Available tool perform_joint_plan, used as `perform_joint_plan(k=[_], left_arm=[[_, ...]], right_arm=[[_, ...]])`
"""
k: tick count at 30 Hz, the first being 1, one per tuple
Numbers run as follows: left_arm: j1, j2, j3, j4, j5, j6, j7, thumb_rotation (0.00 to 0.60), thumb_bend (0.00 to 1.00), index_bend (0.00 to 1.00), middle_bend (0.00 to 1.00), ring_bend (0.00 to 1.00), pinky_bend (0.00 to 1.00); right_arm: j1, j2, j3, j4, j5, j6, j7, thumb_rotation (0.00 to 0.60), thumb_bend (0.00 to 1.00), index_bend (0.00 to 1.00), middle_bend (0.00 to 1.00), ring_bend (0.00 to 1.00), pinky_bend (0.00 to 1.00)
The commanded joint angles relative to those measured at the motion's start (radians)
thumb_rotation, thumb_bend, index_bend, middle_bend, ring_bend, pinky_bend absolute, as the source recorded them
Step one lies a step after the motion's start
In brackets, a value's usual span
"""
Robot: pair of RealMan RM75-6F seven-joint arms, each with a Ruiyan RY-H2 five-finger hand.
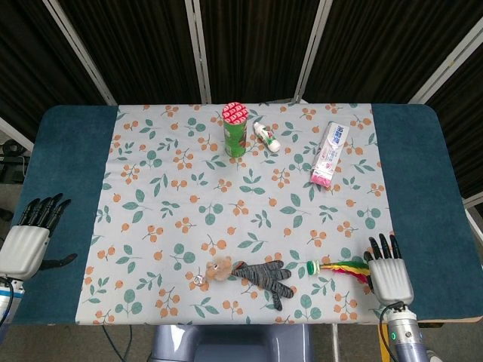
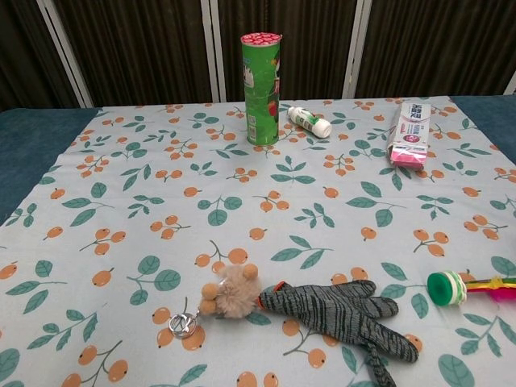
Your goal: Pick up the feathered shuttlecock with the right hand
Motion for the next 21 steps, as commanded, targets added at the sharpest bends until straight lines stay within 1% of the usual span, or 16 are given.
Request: perform_joint_plan(k=[1, 13, 16, 21], left_arm=[[0.000, 0.000, 0.000, -0.001, 0.000, -0.001, -0.001, 0.530, 0.11, 0.05, 0.00, 0.00, 0.00], [0.000, 0.001, 0.000, -0.002, -0.001, -0.001, -0.002, 0.529, 0.11, 0.05, 0.00, 0.00, 0.00], [0.000, 0.002, 0.000, -0.002, 0.000, -0.002, -0.003, 0.528, 0.11, 0.05, 0.00, 0.00, 0.00], [-0.001, 0.002, 0.000, -0.001, 0.000, -0.003, -0.005, 0.528, 0.11, 0.05, 0.00, 0.00, 0.00]], right_arm=[[-0.004, 0.000, 0.002, -0.002, 0.012, 0.002, -0.012, 0.600, 0.24, 0.39, 0.12, 0.00, 0.00], [-0.017, -0.013, -0.006, -0.017, 0.020, 0.013, -0.008, 0.600, 0.24, 0.41, 0.12, 0.00, 0.00], [-0.018, -0.024, -0.007, -0.004, 0.011, 0.020, -0.008, 0.600, 0.24, 0.40, 0.12, 0.00, 0.00], [-0.020, -0.034, -0.005, 0.010, 0.026, 0.016, -0.017, 0.600, 0.24, 0.42, 0.12, 0.00, 0.00]])
